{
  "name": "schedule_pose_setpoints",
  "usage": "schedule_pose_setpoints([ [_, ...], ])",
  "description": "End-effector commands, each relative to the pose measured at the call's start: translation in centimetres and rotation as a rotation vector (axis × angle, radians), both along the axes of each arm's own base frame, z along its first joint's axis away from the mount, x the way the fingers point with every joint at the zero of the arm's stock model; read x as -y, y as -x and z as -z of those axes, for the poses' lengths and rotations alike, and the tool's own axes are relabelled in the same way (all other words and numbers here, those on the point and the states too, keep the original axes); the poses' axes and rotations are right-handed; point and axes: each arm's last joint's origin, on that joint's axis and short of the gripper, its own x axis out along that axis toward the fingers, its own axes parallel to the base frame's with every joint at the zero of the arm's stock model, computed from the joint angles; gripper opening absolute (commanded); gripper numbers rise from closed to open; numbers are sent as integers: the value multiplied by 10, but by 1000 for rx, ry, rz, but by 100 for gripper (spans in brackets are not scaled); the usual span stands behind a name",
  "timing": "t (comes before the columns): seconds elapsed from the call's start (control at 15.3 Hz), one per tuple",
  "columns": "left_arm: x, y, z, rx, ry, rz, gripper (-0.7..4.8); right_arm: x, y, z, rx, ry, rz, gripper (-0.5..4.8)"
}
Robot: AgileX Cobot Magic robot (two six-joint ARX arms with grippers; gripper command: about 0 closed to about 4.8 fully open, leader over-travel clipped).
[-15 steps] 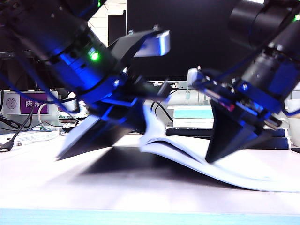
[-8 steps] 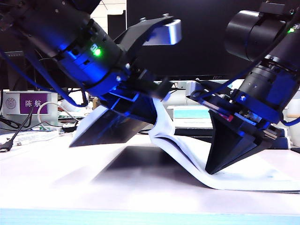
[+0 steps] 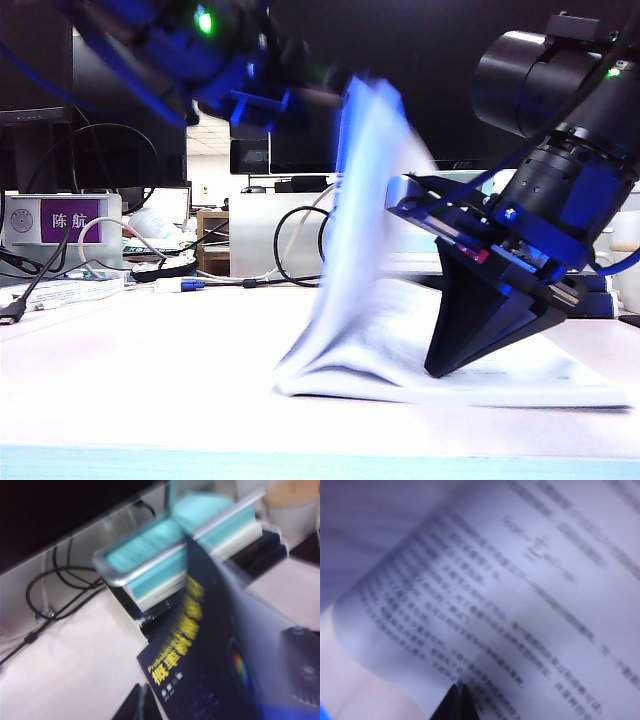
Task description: Close the book.
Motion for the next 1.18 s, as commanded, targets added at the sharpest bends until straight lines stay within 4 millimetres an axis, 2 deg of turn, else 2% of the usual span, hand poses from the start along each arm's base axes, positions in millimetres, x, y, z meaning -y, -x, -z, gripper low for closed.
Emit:
schedule_pose_setpoints([
  [0.07, -3, -4, 1, -25, 22, 22, -5, 2, -2, 4, 28, 57, 28, -1],
  [0.33, -4, -3, 5, -52, -13, 17, -5, 9, -1, 0, 38, 100, 65, -1],
  [0.52, -5, -3, 9, -81, -46, 16, -5, 15, 4, -30, 124, 87, 95, -1],
  [0.85, -5, -2, 8, -78, -49, 17, -5, 19, 10, -82, 125, 101, 74, -1],
  [1.05, -12, 3, -3, -65, -38, 18, -5, 24, 18, -109, 156, 111, 69, -1],
  [1.18, -25, 14, -24, -38, -6, 18, -5, 29, 27, -120, 155, 112, 69, -1],
])
